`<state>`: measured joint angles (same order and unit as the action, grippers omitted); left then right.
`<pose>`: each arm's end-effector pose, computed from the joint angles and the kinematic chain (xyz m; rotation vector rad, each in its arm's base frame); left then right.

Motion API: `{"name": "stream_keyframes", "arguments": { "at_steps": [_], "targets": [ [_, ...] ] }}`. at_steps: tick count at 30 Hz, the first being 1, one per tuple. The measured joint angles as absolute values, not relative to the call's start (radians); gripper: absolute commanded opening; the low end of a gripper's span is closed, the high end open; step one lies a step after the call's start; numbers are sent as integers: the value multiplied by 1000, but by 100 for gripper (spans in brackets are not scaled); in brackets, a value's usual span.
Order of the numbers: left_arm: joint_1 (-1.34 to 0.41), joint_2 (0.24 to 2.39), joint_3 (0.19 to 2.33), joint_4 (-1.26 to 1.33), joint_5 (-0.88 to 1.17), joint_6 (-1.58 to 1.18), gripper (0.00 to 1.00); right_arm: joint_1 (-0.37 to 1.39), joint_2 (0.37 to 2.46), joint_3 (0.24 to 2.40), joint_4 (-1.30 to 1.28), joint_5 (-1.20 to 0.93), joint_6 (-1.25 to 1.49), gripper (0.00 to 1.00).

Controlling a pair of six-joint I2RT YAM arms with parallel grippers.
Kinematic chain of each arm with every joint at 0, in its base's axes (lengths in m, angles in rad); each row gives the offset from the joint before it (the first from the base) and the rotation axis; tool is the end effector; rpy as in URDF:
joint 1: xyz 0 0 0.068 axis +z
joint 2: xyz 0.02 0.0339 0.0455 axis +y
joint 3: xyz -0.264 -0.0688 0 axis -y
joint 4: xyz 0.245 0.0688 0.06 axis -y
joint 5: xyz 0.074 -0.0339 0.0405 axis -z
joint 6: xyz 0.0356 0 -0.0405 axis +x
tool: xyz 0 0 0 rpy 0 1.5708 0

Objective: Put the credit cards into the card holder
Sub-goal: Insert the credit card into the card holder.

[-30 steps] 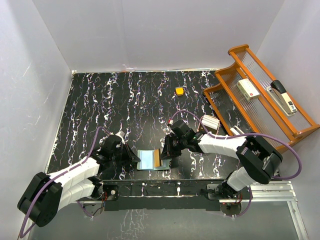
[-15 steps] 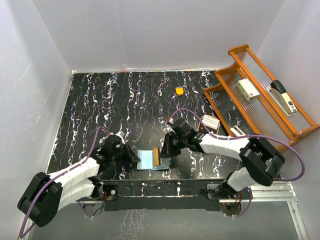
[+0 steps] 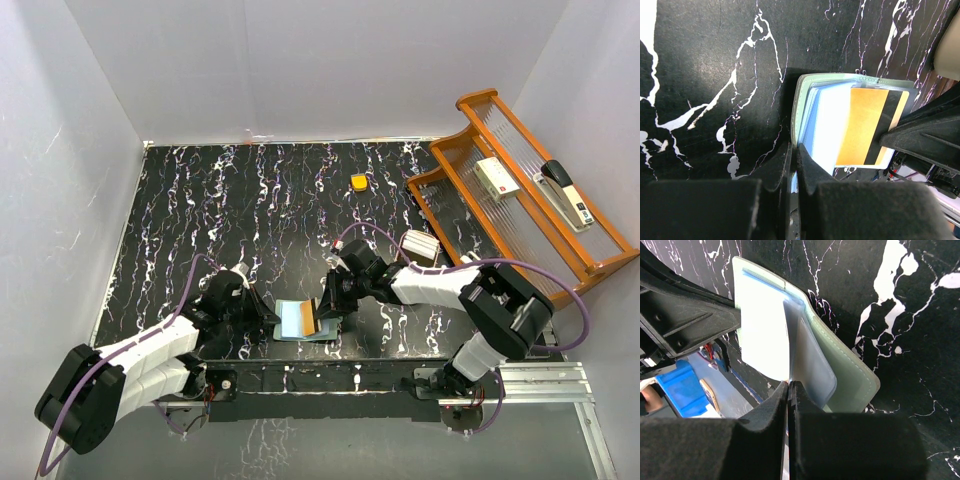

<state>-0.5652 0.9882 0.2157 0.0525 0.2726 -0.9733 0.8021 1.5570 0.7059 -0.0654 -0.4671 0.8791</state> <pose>0.1414 -0.1010 0.1345 -0.3562 2.4918 -1.0393 0.1882 0.2177 0.1488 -0.1187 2.8204 1.1578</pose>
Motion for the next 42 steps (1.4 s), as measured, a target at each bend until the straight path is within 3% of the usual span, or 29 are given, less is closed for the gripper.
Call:
{"name": "stream_keyframes", "arguments": {
  "at_steps": [42],
  "targets": [
    [-565,952,193,49,274,-996,0,805,1565,639,-17,-424,973,0]
  ]
}}
